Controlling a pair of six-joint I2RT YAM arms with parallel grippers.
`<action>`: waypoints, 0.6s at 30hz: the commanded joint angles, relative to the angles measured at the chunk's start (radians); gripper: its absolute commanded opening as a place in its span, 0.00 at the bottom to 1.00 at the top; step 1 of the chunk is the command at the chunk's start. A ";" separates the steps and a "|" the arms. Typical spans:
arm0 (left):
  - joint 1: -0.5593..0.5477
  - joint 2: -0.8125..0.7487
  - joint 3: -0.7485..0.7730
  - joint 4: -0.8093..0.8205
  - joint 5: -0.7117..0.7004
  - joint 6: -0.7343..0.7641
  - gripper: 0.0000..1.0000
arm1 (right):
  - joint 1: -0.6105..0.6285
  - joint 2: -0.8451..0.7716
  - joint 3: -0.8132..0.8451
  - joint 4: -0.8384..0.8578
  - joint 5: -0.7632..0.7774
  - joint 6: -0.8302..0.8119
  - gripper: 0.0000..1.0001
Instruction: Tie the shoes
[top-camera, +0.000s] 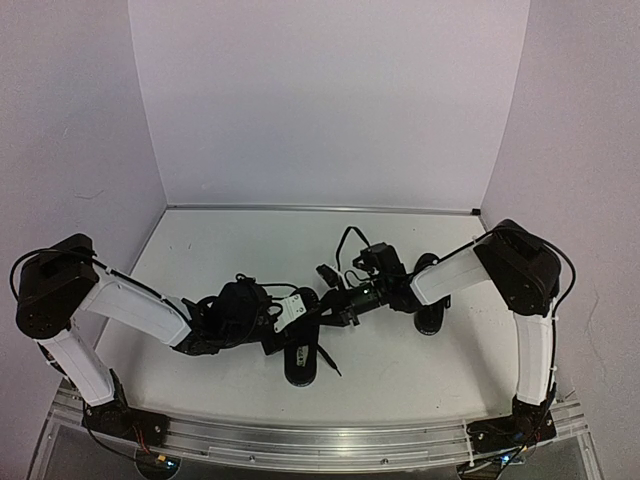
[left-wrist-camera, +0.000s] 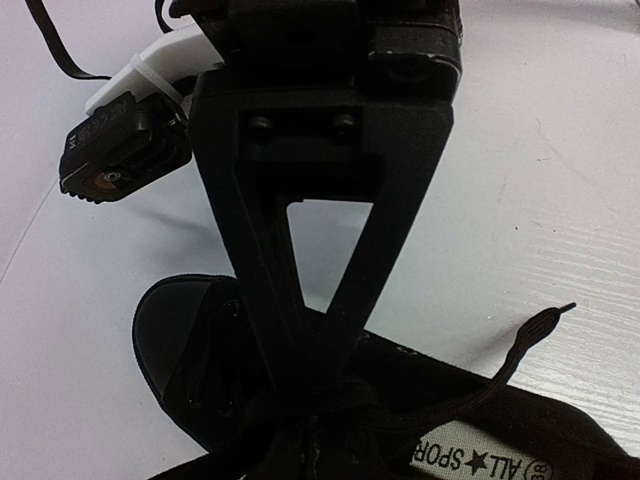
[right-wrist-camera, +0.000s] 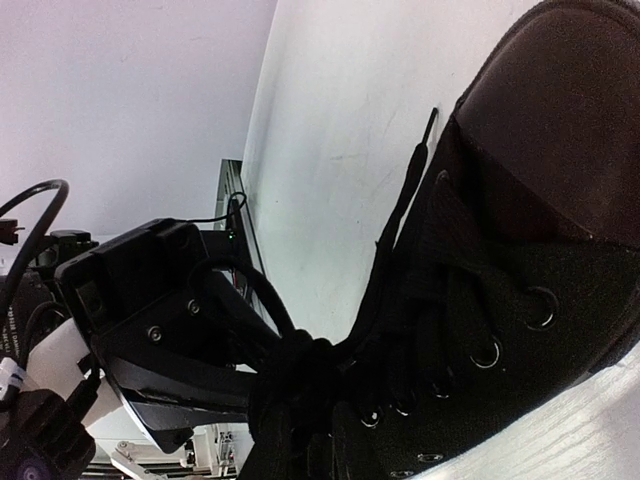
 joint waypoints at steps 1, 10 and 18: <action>0.004 0.013 0.003 0.052 0.000 -0.009 0.00 | 0.008 0.018 -0.009 0.074 -0.029 0.032 0.14; 0.007 0.023 0.005 0.063 -0.004 -0.009 0.00 | 0.017 0.032 -0.010 0.094 -0.047 0.050 0.14; 0.010 0.024 0.004 0.076 -0.010 -0.010 0.00 | 0.019 0.038 -0.021 0.119 -0.067 0.070 0.14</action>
